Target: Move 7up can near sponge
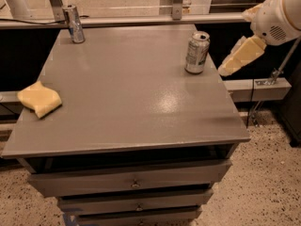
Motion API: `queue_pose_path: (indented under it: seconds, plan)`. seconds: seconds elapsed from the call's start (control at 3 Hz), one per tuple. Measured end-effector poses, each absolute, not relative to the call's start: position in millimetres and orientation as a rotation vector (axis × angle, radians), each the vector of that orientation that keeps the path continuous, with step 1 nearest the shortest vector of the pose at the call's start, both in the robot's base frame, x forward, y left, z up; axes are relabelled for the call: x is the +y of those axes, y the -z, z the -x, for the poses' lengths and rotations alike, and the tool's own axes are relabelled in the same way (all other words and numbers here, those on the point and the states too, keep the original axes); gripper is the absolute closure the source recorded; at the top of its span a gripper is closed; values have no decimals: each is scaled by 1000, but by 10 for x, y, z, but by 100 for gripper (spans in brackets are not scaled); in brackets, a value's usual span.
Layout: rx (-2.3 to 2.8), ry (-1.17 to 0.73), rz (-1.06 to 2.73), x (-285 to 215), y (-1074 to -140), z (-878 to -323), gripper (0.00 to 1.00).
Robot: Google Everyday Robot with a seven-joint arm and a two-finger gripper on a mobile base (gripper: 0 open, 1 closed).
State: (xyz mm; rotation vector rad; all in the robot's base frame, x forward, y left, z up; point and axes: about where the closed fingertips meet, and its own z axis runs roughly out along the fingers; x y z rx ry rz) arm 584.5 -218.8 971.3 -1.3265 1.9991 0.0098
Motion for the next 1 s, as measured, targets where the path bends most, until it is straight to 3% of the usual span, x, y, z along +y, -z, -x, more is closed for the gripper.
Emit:
queue_pose_path:
  seconds: [0.33, 1.0]
  plan:
    - [1980, -96, 1148, -2139, -9619, -6389, 0]
    - [1910, -378, 836, -1929, -9275, -6975, 0]
